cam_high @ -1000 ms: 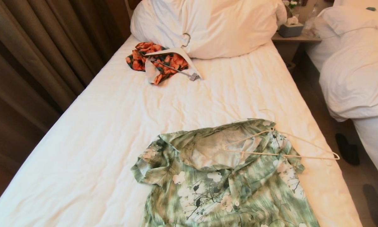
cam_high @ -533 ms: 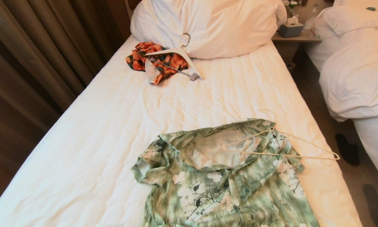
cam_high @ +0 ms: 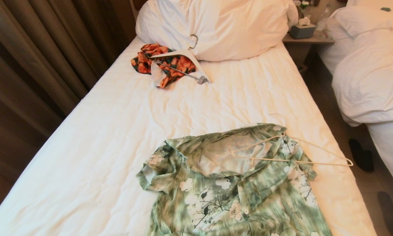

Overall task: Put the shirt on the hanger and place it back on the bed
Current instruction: Lift the shirt and hanger

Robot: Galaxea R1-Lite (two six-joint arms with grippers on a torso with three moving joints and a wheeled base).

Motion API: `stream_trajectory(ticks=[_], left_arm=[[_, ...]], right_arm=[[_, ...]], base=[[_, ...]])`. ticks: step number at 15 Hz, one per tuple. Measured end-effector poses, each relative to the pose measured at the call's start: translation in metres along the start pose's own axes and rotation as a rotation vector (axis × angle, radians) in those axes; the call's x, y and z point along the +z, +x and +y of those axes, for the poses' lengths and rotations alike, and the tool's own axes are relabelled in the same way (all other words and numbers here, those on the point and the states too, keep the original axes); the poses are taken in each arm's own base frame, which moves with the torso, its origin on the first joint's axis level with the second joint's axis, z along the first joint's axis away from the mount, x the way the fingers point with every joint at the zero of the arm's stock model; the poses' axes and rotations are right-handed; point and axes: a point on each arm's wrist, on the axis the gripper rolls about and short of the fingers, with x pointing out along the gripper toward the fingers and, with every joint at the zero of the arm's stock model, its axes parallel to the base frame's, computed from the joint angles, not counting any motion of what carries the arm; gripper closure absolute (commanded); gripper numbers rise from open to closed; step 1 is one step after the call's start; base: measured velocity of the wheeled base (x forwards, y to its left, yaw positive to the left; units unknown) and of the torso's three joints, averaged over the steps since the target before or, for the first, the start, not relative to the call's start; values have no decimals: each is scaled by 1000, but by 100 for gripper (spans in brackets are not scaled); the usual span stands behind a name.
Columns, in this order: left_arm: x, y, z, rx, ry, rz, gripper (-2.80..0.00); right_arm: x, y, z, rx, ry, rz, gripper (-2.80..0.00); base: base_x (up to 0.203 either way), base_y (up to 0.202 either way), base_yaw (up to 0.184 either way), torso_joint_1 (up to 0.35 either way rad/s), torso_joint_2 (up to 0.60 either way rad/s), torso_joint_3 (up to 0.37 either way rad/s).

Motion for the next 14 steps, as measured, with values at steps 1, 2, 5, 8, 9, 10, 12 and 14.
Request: stream_trajectory(ticks=[1,2,5,8,9,10,12,14], left_arm=[[0,0,0,0,0,0,0],[0,0,0,0,0,0,0],[0,0,0,0,0,0,0],[0,0,0,0,0,0,0],[0,0,0,0,0,0,0],[0,0,0,0,0,0,0],[0,0,0,0,0,0,0],[0,0,0,0,0,0,0]], right_arm=[[11,5,0,5,10,29,0],[24,11,1,6,24,61,0],[67,43,1,-4,69,161,0],[113,91,0,-29,86,267,0],[127,109,-2,-39,84,303,0],[139,126,-4,-52,77,339,0],[152,163,-10,-76,44,432,0],[151,196,-21,-81,-7,555,0]], base=[[0,0,0,0,0,0],[0,0,0,0,0,0],[0,0,0,0,0,0],[0,0,0,0,0,0],[0,0,0,0,0,0],[0,0,0,0,0,0],[0,0,0,0,0,0],[0,0,0,0,0,0]])
